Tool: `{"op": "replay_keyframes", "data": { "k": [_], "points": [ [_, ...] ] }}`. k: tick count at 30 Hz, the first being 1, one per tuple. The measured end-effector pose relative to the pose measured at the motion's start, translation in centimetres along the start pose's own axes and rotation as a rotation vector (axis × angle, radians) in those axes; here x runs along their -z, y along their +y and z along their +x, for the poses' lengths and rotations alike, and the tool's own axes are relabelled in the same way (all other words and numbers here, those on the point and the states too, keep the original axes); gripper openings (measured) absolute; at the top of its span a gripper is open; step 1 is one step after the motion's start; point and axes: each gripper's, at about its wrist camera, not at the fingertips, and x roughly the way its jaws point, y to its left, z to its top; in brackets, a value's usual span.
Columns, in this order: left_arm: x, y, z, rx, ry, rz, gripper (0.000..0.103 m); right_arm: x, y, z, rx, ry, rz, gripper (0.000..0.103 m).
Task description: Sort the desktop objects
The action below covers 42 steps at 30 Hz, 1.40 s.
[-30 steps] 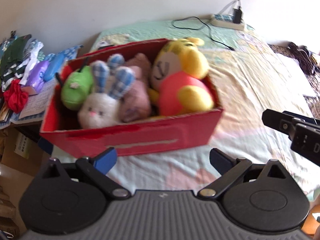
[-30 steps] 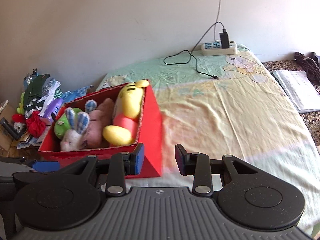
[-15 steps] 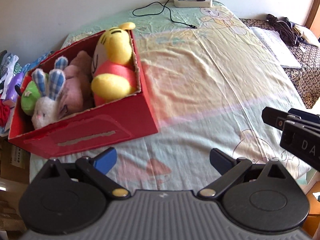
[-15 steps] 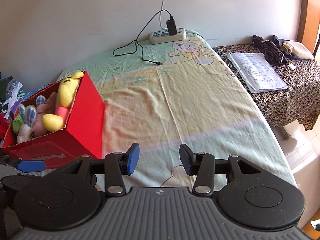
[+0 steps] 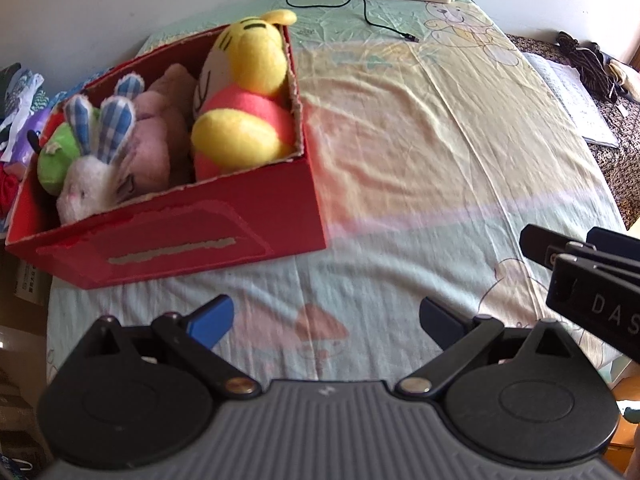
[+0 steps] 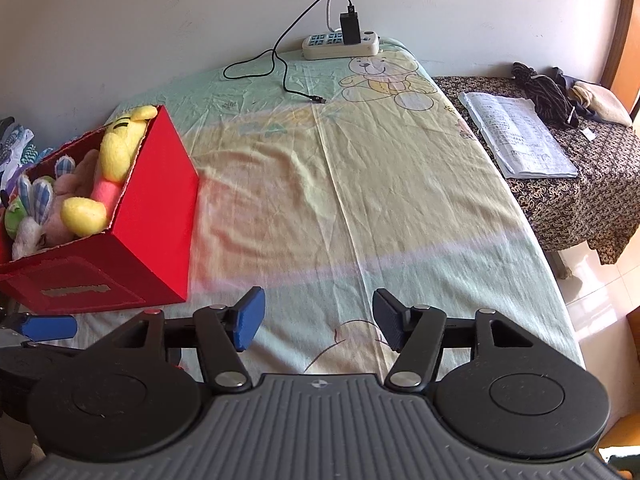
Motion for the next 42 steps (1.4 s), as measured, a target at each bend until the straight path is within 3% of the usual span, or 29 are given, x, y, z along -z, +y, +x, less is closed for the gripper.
{"op": "replay_keyframes", "data": {
  "k": [11, 18, 24, 33, 42],
  "points": [
    [1.2, 6.5, -0.6, -0.003, -0.02, -0.103, 0.1, 0.1, 6.2, 0.7, -0.036, 0.023, -0.066, 0.07],
    [1.9, 11.2, -0.2, -0.024, 0.034, -0.176, 0.1, 0.2, 10.7, 0.7, -0.05, 0.027, -0.119, 0.071],
    [2.1, 14.6, -1.0, -0.077, 0.007, -0.198, 0.1, -0.1, 14.0, 0.3, -0.066, 0.024, -0.146, 0.072],
    [1.6, 18.9, -2.4, -0.087, -0.012, -0.179, 0.1, -1.2, 17.4, -1.1, -0.082, -0.009, -0.145, 0.071],
    [-1.5, 22.1, -3.8, -0.118, -0.044, -0.113, 0.1, -3.7, 20.1, -2.3, -0.085, -0.039, -0.105, 0.073]
  ]
}}
